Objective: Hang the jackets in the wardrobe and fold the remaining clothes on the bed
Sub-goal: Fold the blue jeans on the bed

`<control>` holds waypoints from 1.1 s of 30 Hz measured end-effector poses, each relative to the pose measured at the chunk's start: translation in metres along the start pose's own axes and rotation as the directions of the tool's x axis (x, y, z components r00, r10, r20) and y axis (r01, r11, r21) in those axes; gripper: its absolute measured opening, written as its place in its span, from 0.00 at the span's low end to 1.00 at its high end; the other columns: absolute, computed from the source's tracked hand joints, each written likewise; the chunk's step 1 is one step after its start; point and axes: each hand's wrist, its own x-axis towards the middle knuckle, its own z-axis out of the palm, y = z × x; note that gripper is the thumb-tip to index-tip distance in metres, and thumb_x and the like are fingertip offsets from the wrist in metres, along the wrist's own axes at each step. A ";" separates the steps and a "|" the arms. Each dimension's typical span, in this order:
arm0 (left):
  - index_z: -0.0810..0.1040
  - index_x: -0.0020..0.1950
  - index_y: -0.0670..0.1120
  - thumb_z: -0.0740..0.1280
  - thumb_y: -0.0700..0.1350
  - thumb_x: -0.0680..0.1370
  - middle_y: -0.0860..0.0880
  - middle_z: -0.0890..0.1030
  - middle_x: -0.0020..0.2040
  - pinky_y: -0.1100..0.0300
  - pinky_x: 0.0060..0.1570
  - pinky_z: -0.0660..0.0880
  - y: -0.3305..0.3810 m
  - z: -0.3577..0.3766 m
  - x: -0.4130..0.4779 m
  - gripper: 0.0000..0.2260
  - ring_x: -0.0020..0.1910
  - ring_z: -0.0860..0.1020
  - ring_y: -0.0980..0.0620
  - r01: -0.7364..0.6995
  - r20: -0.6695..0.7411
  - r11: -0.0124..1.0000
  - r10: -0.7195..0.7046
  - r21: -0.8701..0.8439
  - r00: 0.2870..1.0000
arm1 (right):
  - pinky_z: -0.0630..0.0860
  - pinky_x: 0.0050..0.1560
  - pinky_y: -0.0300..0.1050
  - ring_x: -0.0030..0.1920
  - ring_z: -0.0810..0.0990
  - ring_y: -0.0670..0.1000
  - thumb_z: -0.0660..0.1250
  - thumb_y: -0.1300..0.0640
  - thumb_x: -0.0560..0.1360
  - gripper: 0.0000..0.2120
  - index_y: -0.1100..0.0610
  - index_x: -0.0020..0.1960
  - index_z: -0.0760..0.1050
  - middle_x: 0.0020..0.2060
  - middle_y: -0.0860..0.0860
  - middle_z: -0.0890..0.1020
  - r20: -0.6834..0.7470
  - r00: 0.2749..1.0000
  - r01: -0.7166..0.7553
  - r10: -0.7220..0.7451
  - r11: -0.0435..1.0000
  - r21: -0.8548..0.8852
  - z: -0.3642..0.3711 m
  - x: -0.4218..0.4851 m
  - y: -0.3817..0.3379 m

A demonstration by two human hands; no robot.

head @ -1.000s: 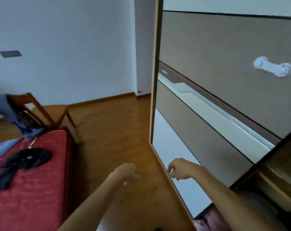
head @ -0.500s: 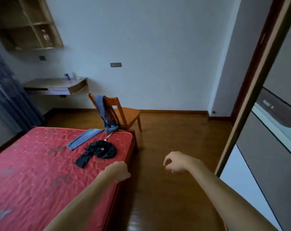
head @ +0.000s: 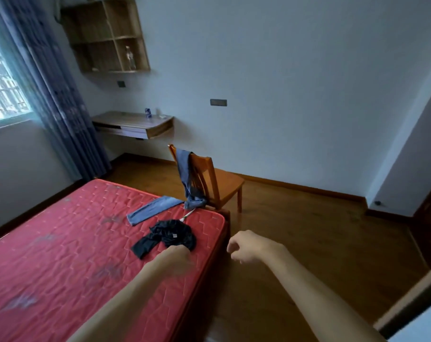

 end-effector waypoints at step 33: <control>0.75 0.41 0.44 0.60 0.41 0.75 0.51 0.73 0.31 0.66 0.24 0.65 -0.223 -0.172 0.446 0.06 0.28 0.70 0.52 0.235 0.192 0.909 -0.178 -0.344 0.965 | 0.81 0.51 0.46 0.51 0.84 0.53 0.61 0.60 0.76 0.15 0.53 0.60 0.80 0.54 0.54 0.84 0.361 0.931 -0.017 0.050 0.995 -0.094 -0.075 0.599 -0.064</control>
